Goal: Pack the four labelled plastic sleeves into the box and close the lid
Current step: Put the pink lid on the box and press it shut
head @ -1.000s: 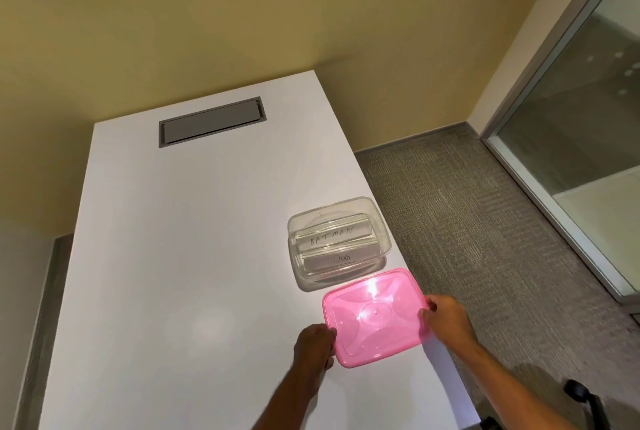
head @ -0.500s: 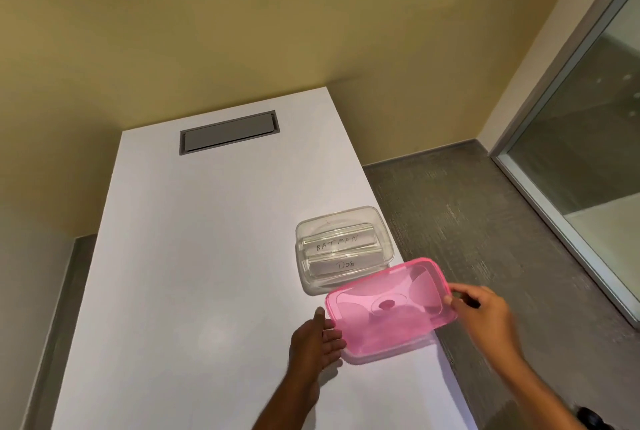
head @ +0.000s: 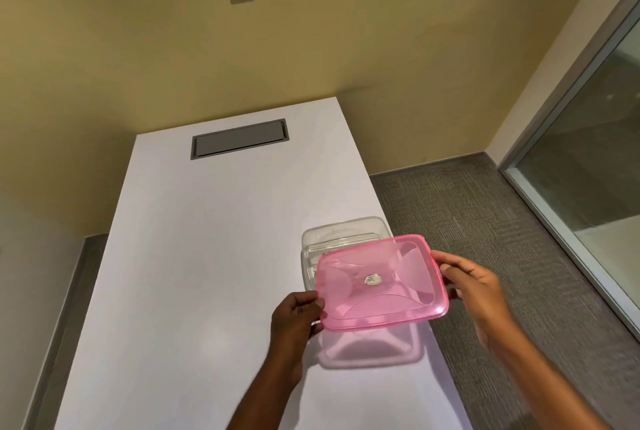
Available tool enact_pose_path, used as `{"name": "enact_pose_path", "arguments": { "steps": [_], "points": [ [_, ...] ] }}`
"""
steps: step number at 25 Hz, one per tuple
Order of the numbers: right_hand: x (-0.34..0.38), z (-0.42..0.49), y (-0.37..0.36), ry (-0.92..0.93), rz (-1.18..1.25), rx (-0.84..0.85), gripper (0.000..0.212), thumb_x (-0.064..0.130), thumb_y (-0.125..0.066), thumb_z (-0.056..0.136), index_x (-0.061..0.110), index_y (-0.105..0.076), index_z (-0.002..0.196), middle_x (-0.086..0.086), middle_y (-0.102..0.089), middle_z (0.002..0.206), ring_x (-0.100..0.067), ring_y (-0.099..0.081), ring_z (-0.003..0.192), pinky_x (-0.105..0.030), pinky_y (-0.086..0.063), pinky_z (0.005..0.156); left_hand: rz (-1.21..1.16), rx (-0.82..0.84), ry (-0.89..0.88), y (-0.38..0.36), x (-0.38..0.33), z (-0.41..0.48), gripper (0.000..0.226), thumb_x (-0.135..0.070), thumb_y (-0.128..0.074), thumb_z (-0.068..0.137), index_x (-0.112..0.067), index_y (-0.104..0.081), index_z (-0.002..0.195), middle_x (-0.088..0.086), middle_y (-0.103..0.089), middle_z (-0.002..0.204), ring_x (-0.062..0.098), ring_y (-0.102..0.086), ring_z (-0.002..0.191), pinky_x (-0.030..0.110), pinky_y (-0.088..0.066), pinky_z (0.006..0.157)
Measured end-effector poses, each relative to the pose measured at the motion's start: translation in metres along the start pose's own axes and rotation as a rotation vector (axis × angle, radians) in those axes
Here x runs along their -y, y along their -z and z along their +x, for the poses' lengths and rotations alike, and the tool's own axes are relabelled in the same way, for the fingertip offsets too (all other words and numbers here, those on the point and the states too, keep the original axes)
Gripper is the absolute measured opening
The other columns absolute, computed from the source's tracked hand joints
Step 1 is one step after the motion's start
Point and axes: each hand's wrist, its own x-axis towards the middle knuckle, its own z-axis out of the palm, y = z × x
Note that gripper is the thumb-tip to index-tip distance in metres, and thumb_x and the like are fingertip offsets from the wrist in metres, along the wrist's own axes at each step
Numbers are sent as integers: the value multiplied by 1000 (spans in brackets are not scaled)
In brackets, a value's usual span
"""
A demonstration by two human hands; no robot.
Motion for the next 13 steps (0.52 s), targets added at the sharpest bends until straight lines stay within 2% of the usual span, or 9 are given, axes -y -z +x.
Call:
{"name": "enact_pose_path", "arguments": {
  "steps": [3, 5, 9, 11, 13],
  "points": [
    [0, 20, -19, 7, -27, 53, 46, 0, -74, 97, 27, -76, 134, 11, -81, 122, -7, -78, 104, -32, -65, 84, 40, -42, -75, 1, -6, 18, 16, -2, -78, 92, -8, -79, 106, 24, -82, 103, 28, -76, 87, 40, -63, 83],
    [-1, 34, -37, 4, -85, 51, 51, -3, -75, 95, 25, -72, 137, 18, -79, 120, -4, -77, 107, -32, -65, 90, 66, -91, -104, 3, -9, 35, 16, -3, -80, 91, -11, -81, 105, 18, -83, 100, 28, -76, 87, 40, -65, 84],
    [-3, 72, -71, -46, -121, -4, 42, -7, -73, 95, 17, -76, 130, 1, -81, 114, -22, -76, 107, -52, -63, 101, 109, -158, -134, 7, -23, 73, 17, -5, -83, 87, -18, -83, 98, 4, -85, 85, 22, -76, 76, 39, -66, 81],
    [-5, 90, -86, -62, -135, -37, 41, -10, -72, 95, 11, -76, 130, -6, -80, 112, -24, -73, 102, -54, -61, 104, 143, -173, -143, 8, -28, 89, 17, -7, -83, 85, -23, -83, 92, -1, -84, 80, 21, -75, 72, 38, -66, 79],
    [-10, 103, -100, -91, -164, -66, 42, -11, -71, 95, 6, -74, 134, -13, -78, 118, -29, -72, 105, -54, -59, 107, 174, -193, -135, 8, -29, 102, 16, -8, -84, 84, -24, -83, 88, -1, -84, 79, 22, -74, 72, 37, -66, 77]
  ]
}}
